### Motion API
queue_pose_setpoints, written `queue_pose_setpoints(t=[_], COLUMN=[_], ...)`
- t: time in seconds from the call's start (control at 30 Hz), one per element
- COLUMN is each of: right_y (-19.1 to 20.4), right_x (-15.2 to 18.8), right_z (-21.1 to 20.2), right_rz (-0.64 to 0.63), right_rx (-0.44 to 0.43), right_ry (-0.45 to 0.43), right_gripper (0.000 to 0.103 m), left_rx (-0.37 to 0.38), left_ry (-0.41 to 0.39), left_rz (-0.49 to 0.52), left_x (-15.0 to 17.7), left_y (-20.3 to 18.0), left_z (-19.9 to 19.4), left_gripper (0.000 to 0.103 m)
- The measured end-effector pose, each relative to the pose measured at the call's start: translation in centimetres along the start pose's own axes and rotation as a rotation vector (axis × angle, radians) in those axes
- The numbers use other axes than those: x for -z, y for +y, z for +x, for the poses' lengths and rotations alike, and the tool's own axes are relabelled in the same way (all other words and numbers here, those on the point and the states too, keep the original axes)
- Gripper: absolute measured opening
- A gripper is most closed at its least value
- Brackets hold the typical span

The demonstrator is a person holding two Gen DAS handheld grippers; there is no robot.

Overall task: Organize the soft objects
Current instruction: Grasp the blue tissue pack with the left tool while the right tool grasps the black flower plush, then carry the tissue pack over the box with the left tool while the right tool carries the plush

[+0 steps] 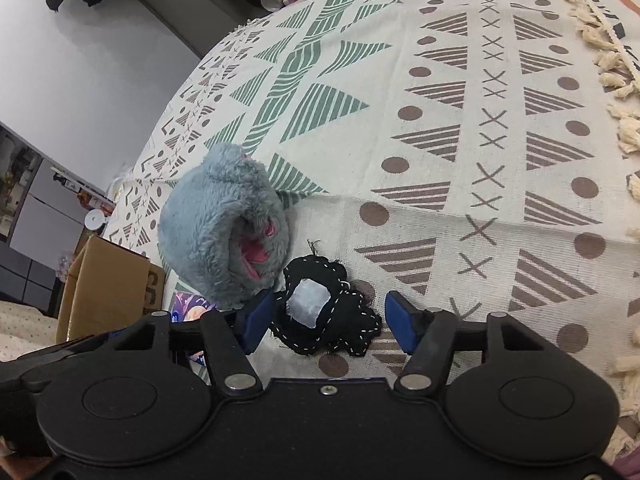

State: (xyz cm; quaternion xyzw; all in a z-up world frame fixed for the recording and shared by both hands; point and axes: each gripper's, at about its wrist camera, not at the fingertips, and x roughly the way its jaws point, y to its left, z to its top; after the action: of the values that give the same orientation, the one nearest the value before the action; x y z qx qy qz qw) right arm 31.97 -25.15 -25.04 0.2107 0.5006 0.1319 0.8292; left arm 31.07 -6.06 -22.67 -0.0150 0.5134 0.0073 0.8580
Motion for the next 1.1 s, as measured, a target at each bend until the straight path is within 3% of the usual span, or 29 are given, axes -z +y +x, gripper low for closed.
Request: queue_pose_setpoints(t=[0.03, 0.1, 0.3, 0.43, 0.47, 0.53, 0.67, 0.9, 1.1], right_y=[0.1, 0.1, 0.2, 0.2, 0.2, 0.2, 0.6, 1.2, 1.5], right_x=[0.0, 0.0, 0.3, 0.6, 0.7, 0.8, 1.1, 1.6, 1.8], right_z=[0.1, 0.3, 0.3, -0.4, -0.6, -1.2, -2.5, -4.5, -5.6], right_rz=[-0.005, -0.014, -0.017, -0.002, -0.001, 0.003, 0.002, -0.002, -0.004], right_rx=[0.003, 0.004, -0.006, 0.003, 0.008, 0.011, 0.02, 0.026, 0.023], right_ry=[0.0, 0.007, 0.024, 0.025, 0.022, 0.012, -0.011, -0.055, -0.1], right_gripper=[0.057, 0.041, 0.032, 0.031, 0.031, 0.031, 0.031, 0.031, 0.031], left_rx=[-0.001, 0.001, 0.016, 0.031, 0.032, 0.039, 0.064, 0.119, 0.16], left_ry=[0.0, 0.004, -0.014, -0.019, -0.023, -0.029, -0.043, -0.084, -0.152], left_rz=[0.006, 0.013, -0.017, -0.04, -0.039, -0.04, -0.046, -0.057, -0.054], left_x=[0.2, 0.4, 0.9, 1.2, 1.2, 1.3, 1.3, 2.3, 2.2], left_y=[0.0, 0.0, 0.3, 0.6, 0.6, 0.6, 0.8, 0.9, 0.9], left_z=[0.2, 0.6, 0.5, -0.2, -0.5, -1.3, -2.9, -4.5, -6.6], left_gripper=[0.074, 0.074, 0.072, 0.064, 0.059, 0.042, 0.028, 0.017, 0.014])
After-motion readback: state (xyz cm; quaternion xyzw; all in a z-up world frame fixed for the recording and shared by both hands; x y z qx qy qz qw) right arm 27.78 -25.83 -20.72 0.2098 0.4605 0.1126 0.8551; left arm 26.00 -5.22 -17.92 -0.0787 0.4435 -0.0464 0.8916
